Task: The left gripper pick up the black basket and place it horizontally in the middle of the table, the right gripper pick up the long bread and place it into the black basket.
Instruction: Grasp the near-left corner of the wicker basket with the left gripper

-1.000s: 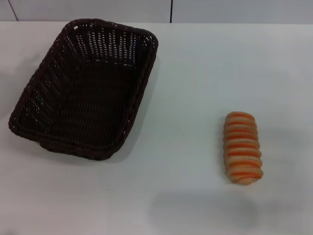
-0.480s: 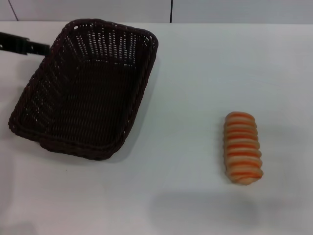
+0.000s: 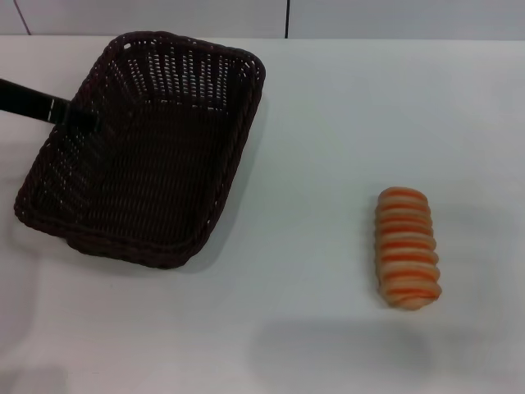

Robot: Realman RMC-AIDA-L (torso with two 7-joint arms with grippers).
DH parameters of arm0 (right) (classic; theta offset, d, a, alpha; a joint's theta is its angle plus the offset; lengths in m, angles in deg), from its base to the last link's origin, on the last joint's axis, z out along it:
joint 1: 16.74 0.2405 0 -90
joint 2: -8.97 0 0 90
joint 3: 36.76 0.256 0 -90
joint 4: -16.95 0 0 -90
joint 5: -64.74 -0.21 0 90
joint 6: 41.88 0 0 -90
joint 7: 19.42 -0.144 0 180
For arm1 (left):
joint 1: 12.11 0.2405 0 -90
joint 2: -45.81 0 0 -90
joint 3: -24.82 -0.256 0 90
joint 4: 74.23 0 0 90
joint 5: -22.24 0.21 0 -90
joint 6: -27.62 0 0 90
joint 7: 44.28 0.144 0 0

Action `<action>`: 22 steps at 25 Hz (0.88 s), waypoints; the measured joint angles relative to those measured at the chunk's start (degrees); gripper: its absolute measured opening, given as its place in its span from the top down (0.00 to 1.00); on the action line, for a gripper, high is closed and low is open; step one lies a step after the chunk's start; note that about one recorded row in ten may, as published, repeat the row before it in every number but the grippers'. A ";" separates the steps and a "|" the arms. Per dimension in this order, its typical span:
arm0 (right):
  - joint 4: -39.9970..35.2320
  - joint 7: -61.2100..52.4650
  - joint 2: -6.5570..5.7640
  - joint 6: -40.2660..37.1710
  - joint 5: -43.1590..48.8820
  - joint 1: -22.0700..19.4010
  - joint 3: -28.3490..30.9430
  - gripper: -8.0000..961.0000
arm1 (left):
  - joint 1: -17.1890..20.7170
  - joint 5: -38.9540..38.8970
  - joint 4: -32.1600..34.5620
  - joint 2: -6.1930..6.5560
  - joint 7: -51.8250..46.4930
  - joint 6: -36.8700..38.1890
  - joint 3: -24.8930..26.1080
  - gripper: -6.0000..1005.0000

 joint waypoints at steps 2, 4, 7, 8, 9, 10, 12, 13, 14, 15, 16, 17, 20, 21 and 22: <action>0.00 -0.01 0.00 0.00 -0.02 0.12 0.27 0.34 | -0.32 0.00 1.84 0.09 0.25 0.74 0.02 0.25; 0.00 -0.01 -0.01 0.00 -0.02 0.19 0.36 0.34 | -0.48 0.07 3.24 0.17 0.37 1.49 0.04 0.25; -0.05 0.00 -0.07 0.00 -0.05 0.42 0.38 0.34 | -0.92 0.96 5.02 0.16 0.43 2.31 0.02 0.25; -0.09 0.00 -0.07 0.00 -0.05 0.48 0.38 0.34 | -1.14 1.36 5.69 0.13 0.44 2.59 -0.09 0.26; -0.09 0.00 -0.07 0.00 -0.05 0.48 0.38 0.34 | -1.14 1.36 5.69 0.13 0.44 2.59 -0.09 0.26; -0.19 0.00 -0.08 0.00 -0.06 0.53 0.41 0.34 | -1.14 1.36 5.69 0.13 0.44 2.59 -0.09 0.26; -0.35 -0.01 -0.09 0.00 -0.06 0.61 0.45 0.34 | -1.89 2.45 7.37 0.13 0.45 2.80 -0.27 0.26; -0.45 -0.02 -0.09 0.00 -0.07 0.67 0.46 0.34 | -2.51 3.16 8.42 0.14 0.41 2.80 -0.16 0.26; -0.45 -0.02 -0.09 0.00 -0.07 0.67 0.46 0.34 | -2.51 3.16 8.42 0.14 0.41 2.80 -0.16 0.26; -0.58 -0.02 -0.09 0.00 -0.06 0.78 0.46 0.34 | -3.03 4.01 9.43 0.15 0.41 2.80 0.04 0.26; -0.58 -0.02 -0.09 0.00 -0.06 0.78 0.46 0.34 | -3.03 4.01 9.43 0.15 0.41 2.80 0.04 0.26; -0.71 -0.02 -0.09 0.00 -0.06 0.79 0.46 0.34 | -3.04 4.19 9.50 0.15 0.51 2.85 -0.02 0.26; -0.77 -0.02 -0.09 -0.02 -0.06 0.80 0.45 0.35 | -2.77 4.39 9.33 0.08 1.12 3.17 -0.44 0.27; -0.77 -0.02 -0.09 -0.02 -0.06 0.80 0.45 0.35 | -2.72 4.40 9.31 0.06 1.25 3.22 -0.51 0.27; -0.79 -0.02 -0.09 -0.13 -0.06 0.70 0.45 0.35 | -2.70 4.41 9.40 0.05 1.26 3.31 -0.63 0.27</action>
